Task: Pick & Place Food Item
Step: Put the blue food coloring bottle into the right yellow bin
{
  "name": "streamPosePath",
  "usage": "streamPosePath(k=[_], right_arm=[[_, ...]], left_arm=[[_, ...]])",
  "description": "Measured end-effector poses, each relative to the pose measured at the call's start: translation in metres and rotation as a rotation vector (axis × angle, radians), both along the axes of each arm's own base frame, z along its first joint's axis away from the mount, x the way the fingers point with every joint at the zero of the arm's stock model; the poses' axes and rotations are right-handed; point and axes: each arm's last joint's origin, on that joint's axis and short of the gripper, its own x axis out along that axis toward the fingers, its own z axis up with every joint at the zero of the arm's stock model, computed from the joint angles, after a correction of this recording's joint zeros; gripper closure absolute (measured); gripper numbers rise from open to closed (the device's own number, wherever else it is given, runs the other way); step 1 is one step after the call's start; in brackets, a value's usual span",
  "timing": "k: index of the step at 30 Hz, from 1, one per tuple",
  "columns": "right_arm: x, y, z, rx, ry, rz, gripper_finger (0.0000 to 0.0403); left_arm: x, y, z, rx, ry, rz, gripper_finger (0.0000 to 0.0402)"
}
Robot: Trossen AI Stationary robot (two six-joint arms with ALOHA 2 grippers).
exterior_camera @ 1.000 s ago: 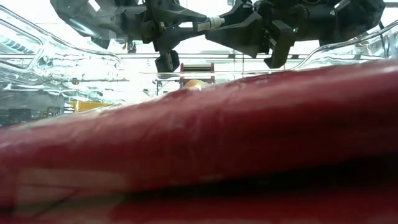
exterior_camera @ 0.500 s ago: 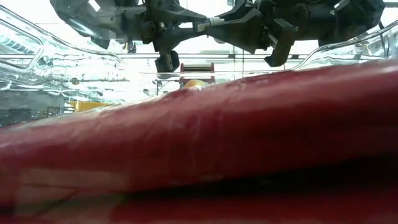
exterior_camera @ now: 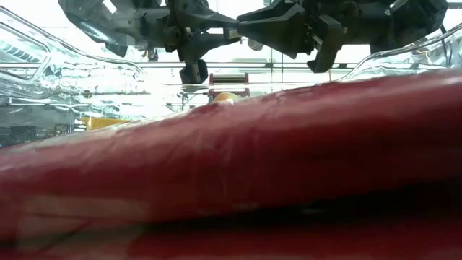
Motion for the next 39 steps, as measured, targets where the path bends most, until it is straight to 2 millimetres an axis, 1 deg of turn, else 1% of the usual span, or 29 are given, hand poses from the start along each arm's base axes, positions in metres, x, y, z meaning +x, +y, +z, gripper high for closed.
streamPosePath(k=[8, 15, 19, 22, 27, 31, 33, 35, 39], right_arm=[[0.0, 0.0, -0.002, -0.001, 0.027, -0.001, 0.0296], [0.0, 0.0, -0.003, -0.003, 0.038, -0.001, 0.0327], [0.0, 0.0, -0.004, -0.004, 0.042, 0.0, 0.0344], [0.0, 0.0, -0.004, 0.003, 0.049, -0.006, 0.0344], [-0.001, 0.0, -0.008, 0.024, 0.097, -0.001, 0.0344], [-0.003, -0.001, -0.005, 0.091, 0.119, -0.007, 0.0345], [-0.007, -0.001, 0.0, 0.162, 0.14, -0.004, 0.0345], [-0.012, 0.0, 0.007, 0.256, 0.178, 0.047, 0.0345], [-0.023, -0.003, 0.017, 0.476, 0.296, 0.182, 0.0345]], left_arm=[[0.0, 0.0, 0.0, 0.001, 0.003, 0.0, 0.0346], [0.0, 0.0, -0.001, 0.003, 0.005, -0.001, 0.0346], [0.0, 0.0, -0.001, 0.043, -0.009, 0.006, 0.034], [0.0, 0.004, -0.001, 0.086, -0.026, 0.015, 0.0313], [-0.003, 0.017, 0.007, 0.159, -0.076, 0.06, 0.0235], [-0.008, 0.031, 0.015, 0.181, -0.093, 0.1, 0.0185], [-0.011, 0.039, 0.017, 0.211, -0.078, 0.131, 0.0169], [-0.013, 0.045, 0.016, 0.237, -0.045, 0.167, 0.0158], [-0.015, 0.049, 0.004, 0.262, 0.069, 0.242, 0.0147]])
